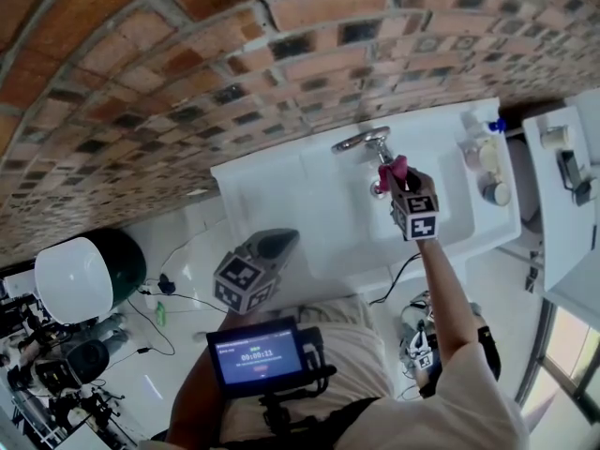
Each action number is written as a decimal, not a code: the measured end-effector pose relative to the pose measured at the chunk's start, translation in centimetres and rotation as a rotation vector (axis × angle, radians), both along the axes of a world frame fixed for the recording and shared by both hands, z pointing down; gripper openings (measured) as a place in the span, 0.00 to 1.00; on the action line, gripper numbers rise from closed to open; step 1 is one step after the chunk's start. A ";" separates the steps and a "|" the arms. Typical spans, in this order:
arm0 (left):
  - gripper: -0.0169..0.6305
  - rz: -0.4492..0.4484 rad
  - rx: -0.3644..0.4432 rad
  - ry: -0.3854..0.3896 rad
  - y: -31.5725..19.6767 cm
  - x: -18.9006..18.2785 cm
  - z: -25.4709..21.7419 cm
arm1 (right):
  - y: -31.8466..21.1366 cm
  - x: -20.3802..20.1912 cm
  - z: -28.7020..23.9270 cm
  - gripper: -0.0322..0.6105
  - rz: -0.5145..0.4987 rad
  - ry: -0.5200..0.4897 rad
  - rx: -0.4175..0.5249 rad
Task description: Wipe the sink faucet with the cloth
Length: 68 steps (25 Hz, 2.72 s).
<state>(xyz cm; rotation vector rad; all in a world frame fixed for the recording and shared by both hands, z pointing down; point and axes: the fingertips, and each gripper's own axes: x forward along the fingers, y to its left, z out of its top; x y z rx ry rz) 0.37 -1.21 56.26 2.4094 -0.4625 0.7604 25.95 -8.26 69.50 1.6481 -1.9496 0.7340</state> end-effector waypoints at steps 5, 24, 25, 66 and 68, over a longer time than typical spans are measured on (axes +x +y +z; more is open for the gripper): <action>0.01 -0.011 -0.002 -0.007 0.0 -0.2 -0.2 | -2.2 5.2 -2.9 0.23 0.149 -0.151 0.080; 0.01 -0.097 0.003 -0.036 0.6 -3.2 0.0 | -7.1 5.1 9.9 0.22 0.080 -0.552 -0.255; 0.01 -0.101 0.002 -0.038 0.6 -3.3 0.0 | -7.1 5.2 9.9 0.22 0.087 -0.556 -0.260; 0.01 -0.052 -0.024 -0.051 0.6 -0.4 1.4 | -5.2 -0.5 2.0 0.21 -0.416 -0.254 -0.505; 0.02 -0.047 -0.022 -0.045 0.6 -0.1 1.3 | -4.8 -0.8 3.1 0.21 -0.420 -0.216 -0.513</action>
